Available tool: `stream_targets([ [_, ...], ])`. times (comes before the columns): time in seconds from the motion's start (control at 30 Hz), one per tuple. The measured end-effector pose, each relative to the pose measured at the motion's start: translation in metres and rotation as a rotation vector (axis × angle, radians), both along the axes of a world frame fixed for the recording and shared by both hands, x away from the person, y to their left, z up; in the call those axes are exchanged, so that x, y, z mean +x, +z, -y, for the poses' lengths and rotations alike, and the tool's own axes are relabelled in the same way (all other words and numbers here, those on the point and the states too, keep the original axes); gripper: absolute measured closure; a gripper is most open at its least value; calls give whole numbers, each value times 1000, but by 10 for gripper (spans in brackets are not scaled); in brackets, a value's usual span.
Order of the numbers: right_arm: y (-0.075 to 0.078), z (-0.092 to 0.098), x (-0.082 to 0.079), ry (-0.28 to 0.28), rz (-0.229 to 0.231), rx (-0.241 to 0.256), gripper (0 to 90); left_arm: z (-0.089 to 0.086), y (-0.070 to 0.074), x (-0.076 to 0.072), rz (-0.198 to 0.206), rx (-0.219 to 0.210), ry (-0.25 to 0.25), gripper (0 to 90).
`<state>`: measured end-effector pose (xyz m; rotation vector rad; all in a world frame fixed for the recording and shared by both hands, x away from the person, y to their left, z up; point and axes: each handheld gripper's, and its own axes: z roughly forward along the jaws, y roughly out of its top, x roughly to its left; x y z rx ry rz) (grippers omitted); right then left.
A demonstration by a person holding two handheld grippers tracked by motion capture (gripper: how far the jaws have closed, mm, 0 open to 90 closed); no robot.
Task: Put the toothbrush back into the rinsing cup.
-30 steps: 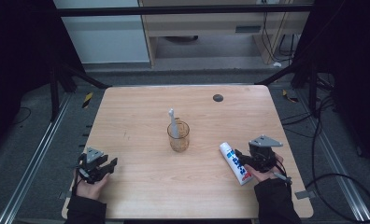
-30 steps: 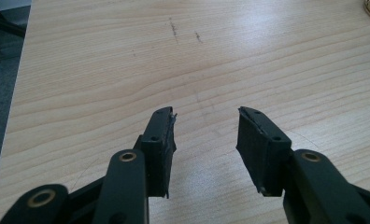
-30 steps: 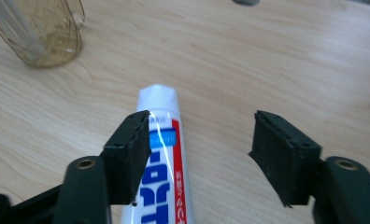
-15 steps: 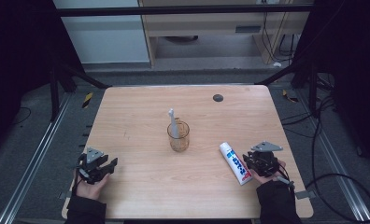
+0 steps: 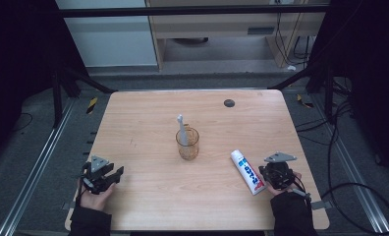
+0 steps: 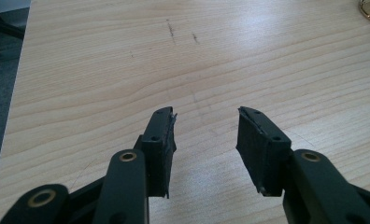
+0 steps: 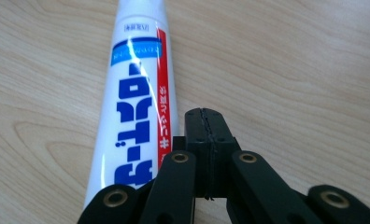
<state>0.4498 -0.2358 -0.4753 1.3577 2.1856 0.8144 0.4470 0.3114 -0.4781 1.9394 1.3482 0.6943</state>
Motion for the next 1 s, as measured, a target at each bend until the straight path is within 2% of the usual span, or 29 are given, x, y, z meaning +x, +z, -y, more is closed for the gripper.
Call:
stream_targets([
  [0.17, -4, 2, -2, 8, -28, -8, 900, 0, 0, 0, 0, -1, 0, 554],
  [0.4, -7, 2, -7, 17, -39, -10, 900, 1, 0, 0, 2, 1, -1, 554],
  [0.63, -6, 0, -13, 46, -49, 12, 900, 1, 0, 0, 1, 1, -1, 555],
  [1.0, -8, -16, -19, 120, -65, 61, 900, 1, 0, 0, 1, 1, 0, 555],
])
